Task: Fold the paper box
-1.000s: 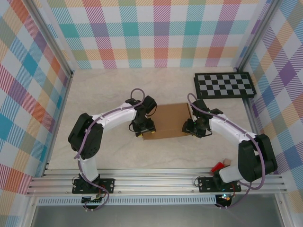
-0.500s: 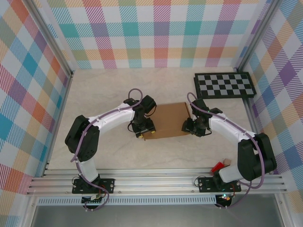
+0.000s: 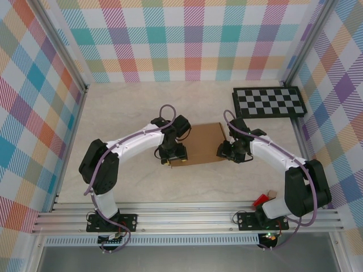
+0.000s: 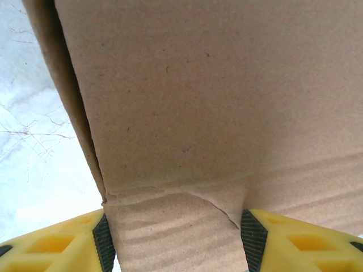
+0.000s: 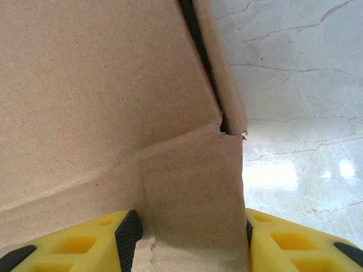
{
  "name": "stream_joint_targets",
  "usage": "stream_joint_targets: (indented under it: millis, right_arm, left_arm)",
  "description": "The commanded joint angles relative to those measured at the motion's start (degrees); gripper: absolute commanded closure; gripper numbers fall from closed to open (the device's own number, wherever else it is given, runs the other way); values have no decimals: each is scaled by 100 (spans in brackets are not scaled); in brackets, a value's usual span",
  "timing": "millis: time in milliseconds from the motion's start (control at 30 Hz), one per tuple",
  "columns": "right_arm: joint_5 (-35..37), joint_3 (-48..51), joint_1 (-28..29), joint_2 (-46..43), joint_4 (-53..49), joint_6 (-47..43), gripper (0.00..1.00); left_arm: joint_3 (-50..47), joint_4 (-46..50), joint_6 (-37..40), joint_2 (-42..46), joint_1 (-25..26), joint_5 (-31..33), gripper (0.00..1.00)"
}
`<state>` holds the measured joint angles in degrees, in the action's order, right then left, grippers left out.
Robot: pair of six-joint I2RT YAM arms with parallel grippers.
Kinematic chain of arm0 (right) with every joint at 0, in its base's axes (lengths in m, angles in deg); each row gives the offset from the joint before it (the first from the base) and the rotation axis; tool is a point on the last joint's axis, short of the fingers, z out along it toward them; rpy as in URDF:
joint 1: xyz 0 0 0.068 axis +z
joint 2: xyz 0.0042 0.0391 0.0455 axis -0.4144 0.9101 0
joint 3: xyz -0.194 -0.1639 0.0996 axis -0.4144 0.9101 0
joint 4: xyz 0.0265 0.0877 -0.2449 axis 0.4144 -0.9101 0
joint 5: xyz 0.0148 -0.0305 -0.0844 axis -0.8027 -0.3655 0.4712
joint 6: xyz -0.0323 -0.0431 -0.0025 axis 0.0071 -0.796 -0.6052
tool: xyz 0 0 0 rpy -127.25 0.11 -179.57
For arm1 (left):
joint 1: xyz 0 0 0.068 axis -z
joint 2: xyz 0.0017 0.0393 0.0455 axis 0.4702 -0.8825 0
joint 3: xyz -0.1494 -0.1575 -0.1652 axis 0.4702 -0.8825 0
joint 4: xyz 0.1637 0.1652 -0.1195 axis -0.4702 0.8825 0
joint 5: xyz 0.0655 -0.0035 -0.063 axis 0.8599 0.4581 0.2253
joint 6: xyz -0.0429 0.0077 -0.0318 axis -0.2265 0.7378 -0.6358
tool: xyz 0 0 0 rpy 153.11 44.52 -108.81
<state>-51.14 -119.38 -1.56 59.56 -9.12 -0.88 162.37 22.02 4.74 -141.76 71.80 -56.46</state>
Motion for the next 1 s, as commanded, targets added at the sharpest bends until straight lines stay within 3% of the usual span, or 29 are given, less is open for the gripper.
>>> stream_joint_targets:
  millis: [0,333,533,700,800,967]
  right_arm:
    - [-247,-162,81,73,87,-23,51]
    - [-256,-228,125,112,92,-1,52]
    - [-241,-236,148,117,97,-1,52]
    - [-245,-198,152,126,112,-31,52]
    - [-223,-197,152,136,94,-67,52]
    - [-170,-206,156,134,60,-118,52]
  left_arm:
    - [321,-44,111,234,205,-215,39]
    - [510,-169,5,63,400,-338,60]
    - [672,-55,97,-169,512,-303,61]
    - [655,54,234,-300,535,-264,60]
    - [616,167,339,-358,530,-218,46]
    - [535,268,466,-288,530,-194,42]
